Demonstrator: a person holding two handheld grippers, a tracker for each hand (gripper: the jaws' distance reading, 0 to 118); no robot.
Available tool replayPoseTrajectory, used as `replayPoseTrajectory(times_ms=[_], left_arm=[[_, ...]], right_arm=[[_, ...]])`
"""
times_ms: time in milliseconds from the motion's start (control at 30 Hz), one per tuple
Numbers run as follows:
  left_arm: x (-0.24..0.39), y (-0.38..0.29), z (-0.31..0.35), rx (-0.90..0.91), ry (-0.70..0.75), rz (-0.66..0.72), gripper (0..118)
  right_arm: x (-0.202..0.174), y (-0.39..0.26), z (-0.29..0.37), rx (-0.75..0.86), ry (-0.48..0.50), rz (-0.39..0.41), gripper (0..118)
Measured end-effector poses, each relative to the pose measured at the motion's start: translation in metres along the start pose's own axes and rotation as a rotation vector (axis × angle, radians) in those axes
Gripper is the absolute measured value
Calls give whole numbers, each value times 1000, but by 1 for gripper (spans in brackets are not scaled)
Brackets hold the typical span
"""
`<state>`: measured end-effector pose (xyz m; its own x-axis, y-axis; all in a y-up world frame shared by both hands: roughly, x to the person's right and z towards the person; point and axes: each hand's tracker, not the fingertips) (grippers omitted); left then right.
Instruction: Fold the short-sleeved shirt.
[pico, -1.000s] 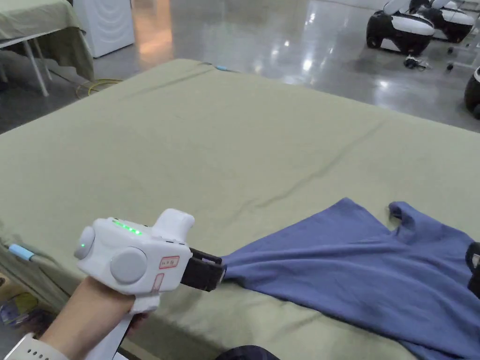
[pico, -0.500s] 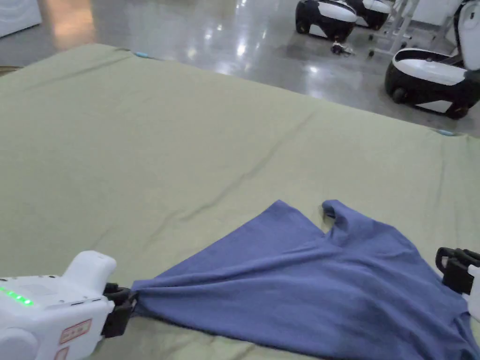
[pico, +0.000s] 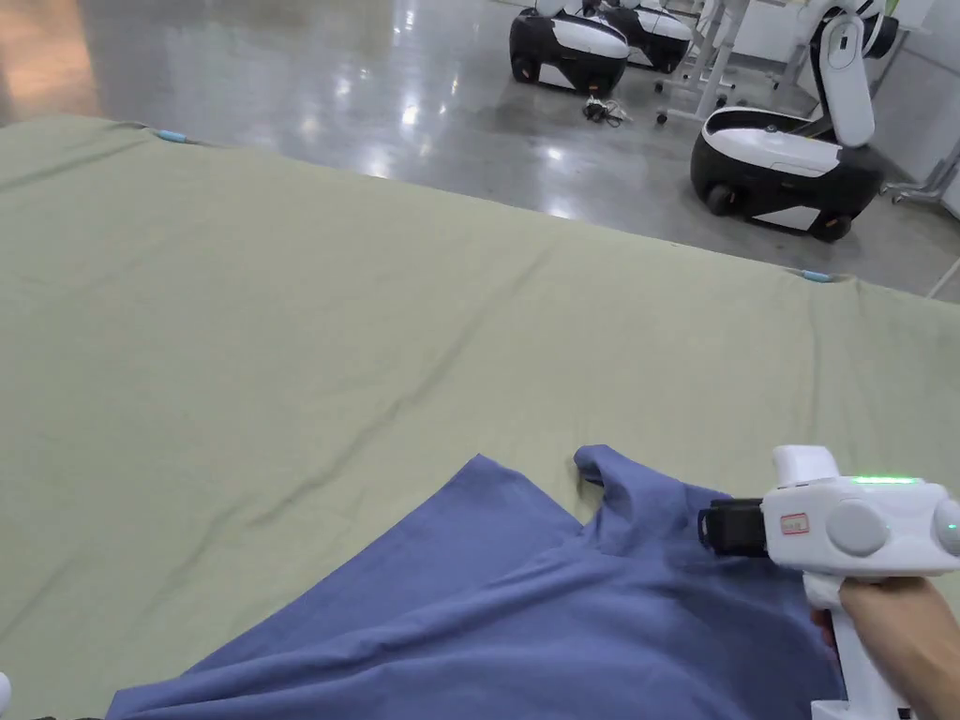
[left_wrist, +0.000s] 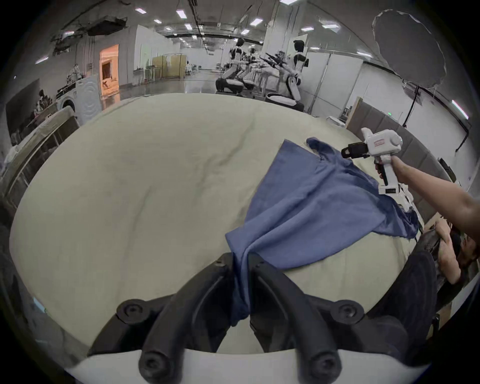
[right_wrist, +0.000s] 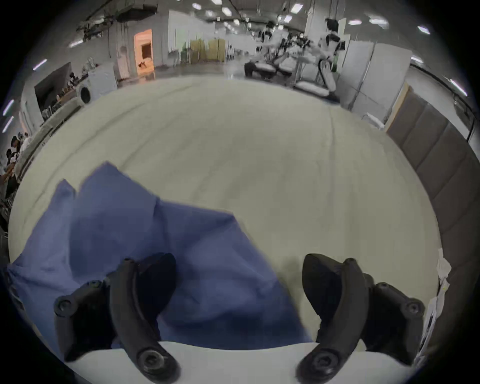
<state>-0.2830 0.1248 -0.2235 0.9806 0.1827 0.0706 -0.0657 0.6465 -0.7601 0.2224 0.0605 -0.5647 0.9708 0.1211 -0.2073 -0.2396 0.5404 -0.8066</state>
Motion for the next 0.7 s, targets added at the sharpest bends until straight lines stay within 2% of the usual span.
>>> replayPoseTrajectory(times_ms=[33, 67, 100, 133, 200, 267, 400, 533, 700], left_arm=[[1, 1, -1, -7, 7, -2, 10], [3, 2, -2, -9, 13, -6, 10], [2, 3, -3, -10, 15, -9, 10], [2, 5, -3, -11, 13, -8, 10], [3, 9, -6, -14, 8, -6, 10], [2, 13, -10, -10, 3, 1, 10], [4, 35, -7, 52, -26, 25, 9], [14, 88, 20, 171, -34, -30, 9], [28, 173, 42, 313, -24, -50, 9]], right_arm=[[-4, -4, -4, -44, 12, 1, 87], [-7, -10, 2, -6, 36, -20, 74], [-9, -11, 13, 44, 55, -45, 40], [-13, -12, 21, 56, 49, -37, 7], [-20, -18, 37, 71, 76, 17, 8], [-24, -20, 52, 68, 91, 13, 8], [-18, -13, 111, 201, 102, -26, 8], [3, 8, 205, 381, 191, -94, 8], [27, 44, 316, 568, 165, -118, 8]])
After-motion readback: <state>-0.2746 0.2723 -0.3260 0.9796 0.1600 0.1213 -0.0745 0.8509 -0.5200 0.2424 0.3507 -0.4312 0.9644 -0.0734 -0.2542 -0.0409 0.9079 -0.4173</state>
